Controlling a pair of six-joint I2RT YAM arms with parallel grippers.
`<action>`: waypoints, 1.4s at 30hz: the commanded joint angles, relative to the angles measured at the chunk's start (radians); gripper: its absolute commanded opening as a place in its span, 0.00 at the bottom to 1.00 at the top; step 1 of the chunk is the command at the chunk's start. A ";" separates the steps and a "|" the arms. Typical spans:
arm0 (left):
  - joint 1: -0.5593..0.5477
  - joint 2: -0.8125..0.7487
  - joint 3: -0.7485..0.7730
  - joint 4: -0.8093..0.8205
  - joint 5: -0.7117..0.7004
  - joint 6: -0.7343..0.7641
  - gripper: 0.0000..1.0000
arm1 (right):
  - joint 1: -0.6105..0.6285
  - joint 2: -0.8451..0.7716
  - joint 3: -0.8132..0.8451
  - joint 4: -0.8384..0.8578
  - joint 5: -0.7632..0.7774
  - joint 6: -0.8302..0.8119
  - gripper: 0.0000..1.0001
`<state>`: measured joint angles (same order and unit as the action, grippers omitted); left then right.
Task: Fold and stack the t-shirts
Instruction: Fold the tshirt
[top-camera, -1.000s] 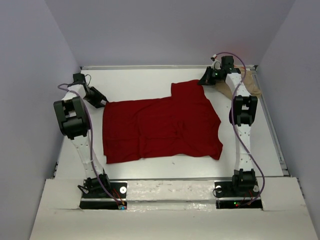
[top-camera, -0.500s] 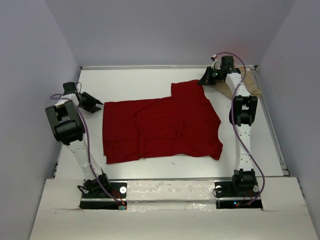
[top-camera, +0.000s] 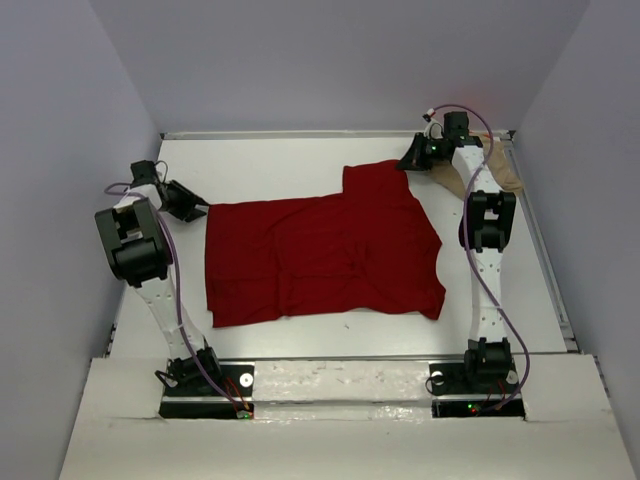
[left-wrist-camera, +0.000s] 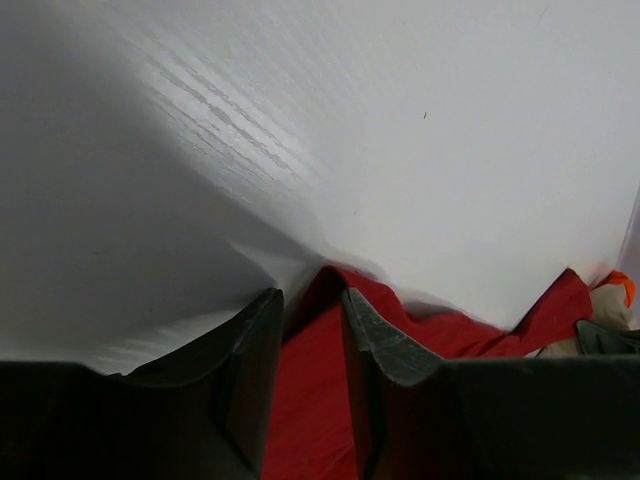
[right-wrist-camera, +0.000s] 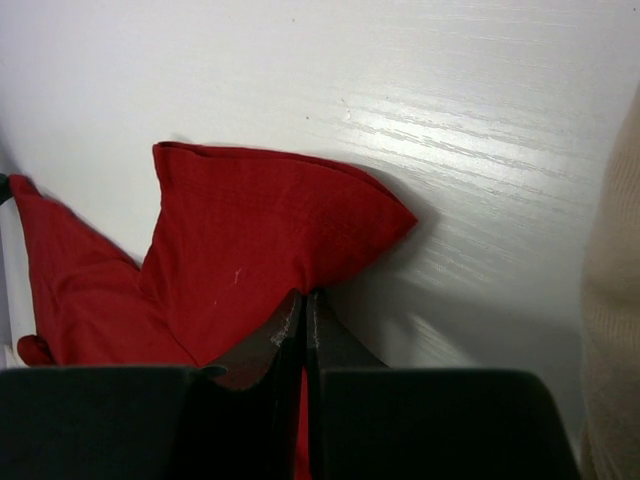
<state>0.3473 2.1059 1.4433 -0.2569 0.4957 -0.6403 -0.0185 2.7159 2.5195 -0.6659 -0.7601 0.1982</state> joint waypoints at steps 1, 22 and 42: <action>-0.025 0.032 0.025 -0.010 0.018 0.008 0.45 | -0.009 -0.056 0.007 0.028 -0.024 -0.008 0.00; -0.079 -0.001 -0.006 0.010 0.003 0.016 0.00 | -0.009 -0.045 -0.019 0.029 0.010 -0.014 0.00; -0.079 -0.241 -0.049 -0.051 -0.117 0.048 0.00 | -0.009 -0.059 -0.001 0.034 0.028 -0.019 0.00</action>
<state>0.2657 1.9450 1.3880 -0.2775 0.3882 -0.6220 -0.0200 2.7159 2.4966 -0.6655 -0.7364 0.1982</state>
